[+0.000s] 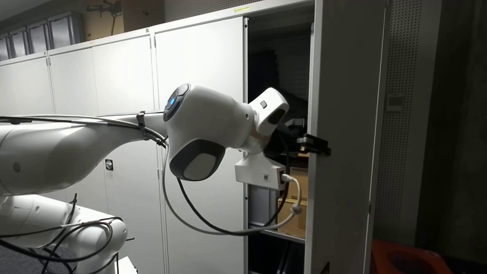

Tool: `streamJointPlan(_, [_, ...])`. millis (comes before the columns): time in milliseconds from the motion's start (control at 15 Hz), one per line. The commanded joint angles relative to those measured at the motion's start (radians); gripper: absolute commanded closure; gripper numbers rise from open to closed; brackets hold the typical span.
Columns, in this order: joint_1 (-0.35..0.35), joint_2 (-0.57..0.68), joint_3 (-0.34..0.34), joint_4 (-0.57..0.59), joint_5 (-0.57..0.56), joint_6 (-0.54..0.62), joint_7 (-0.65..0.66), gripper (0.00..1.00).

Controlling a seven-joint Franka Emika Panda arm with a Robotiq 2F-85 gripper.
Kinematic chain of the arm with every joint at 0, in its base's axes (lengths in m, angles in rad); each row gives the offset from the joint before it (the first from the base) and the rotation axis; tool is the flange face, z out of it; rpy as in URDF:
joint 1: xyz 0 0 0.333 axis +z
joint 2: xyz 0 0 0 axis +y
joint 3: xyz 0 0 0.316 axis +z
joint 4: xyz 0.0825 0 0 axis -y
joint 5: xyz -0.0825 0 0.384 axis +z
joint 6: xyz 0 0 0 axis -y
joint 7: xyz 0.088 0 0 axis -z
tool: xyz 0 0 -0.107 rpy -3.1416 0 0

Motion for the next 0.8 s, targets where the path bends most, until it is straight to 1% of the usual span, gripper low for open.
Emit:
streamJointPlan(0, [-0.019,-0.033,0.049,-0.030,0.038,-0.019,-0.047,0.00])
streamJointPlan(733, [-0.042,-0.050,0.106,-0.072,0.040,-0.020,-0.042,0.00])
